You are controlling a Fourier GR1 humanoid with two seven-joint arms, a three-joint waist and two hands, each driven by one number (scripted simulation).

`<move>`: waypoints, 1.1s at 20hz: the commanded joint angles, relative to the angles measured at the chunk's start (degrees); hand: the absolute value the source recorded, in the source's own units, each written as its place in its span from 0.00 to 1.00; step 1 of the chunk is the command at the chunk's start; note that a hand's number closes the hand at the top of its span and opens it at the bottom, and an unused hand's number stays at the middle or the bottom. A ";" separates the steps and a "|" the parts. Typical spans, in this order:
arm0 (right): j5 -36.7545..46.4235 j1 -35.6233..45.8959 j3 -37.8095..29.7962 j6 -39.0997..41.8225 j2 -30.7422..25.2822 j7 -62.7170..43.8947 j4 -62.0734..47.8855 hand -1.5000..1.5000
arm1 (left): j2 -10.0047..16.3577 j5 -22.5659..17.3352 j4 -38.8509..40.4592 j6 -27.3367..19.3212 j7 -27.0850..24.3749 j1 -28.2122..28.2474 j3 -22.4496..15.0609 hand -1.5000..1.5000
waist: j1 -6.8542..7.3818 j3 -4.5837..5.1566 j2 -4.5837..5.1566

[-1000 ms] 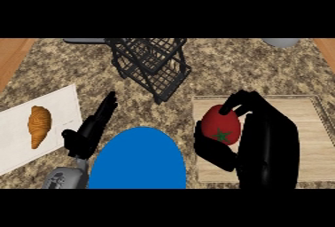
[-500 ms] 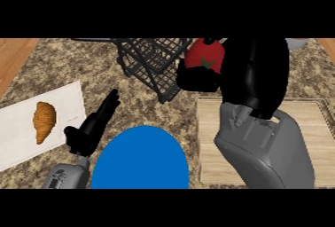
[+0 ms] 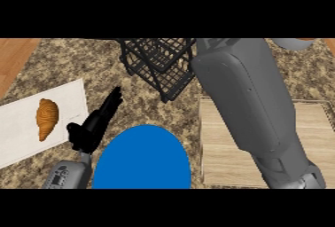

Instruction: Pick the tomato from the tray and place it in the tiered basket

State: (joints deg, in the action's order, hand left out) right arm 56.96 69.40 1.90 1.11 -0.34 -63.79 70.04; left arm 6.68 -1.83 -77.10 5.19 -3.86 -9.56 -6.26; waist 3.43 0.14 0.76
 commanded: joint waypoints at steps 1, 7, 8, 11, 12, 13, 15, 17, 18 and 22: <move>-2.20 6.32 -4.35 -6.45 0.33 -2.80 -13.60 1.00 | -0.97 1.00 -2.62 -0.87 0.39 2.26 -1.58 0.50 | 0.53 -0.05 0.03; -4.53 12.83 -5.96 -15.76 0.33 4.06 -29.28 1.00 | -2.53 1.69 2.05 -1.42 0.54 -3.01 -1.32 0.50 | 0.69 0.00 0.70; -5.28 11.23 -6.02 -18.14 0.33 7.10 -31.33 1.00 | -0.81 0.54 -0.82 0.11 1.48 -0.30 -0.88 0.50 | 1.11 -0.04 0.51; -6.51 15.52 -6.98 -22.13 0.33 7.80 -36.75 1.00 | -0.81 1.95 -0.96 -0.65 0.19 -0.44 -1.34 0.50 | 2.17 0.00 0.78; -8.90 15.32 -7.45 -23.40 0.33 8.09 -37.31 1.00 | -0.37 1.49 -1.11 1.16 -0.96 2.06 -2.14 0.50 | 2.26 -0.01 0.65; -9.58 13.72 -8.23 -25.64 0.34 11.59 -38.61 1.00 | -1.36 2.10 -1.68 0.10 -0.78 0.89 -2.63 0.50 | 2.48 -0.03 0.96; -13.16 17.18 -7.43 -25.74 0.34 9.09 -41.45 1.00 | -1.05 1.63 -1.33 -0.86 1.56 -1.16 -0.93 0.50 | 2.27 -0.02 0.61; -15.38 20.10 -9.36 -27.63 0.34 9.13 -42.46 1.00 | -2.29 2.01 1.82 -0.25 -1.02 -2.00 -1.81 0.50 | 2.70 0.05 1.05; -15.17 18.38 -10.87 -28.72 0.34 12.90 -43.95 1.00 | -0.29 1.47 -0.58 0.55 0.03 -1.56 -0.81 0.50 | 2.40 -0.01 1.02; -23.37 18.74 -16.94 -32.17 0.34 7.15 -45.17 1.00 | -1.94 1.30 1.41 0.70 -0.49 -1.71 -1.60 0.50 | 2.68 0.00 1.00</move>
State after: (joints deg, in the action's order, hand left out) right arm 38.90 87.07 -10.66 -26.27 -0.14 -53.02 27.30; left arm 5.47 -0.76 -76.30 5.80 -3.84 -11.67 -7.21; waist 5.86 0.14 1.69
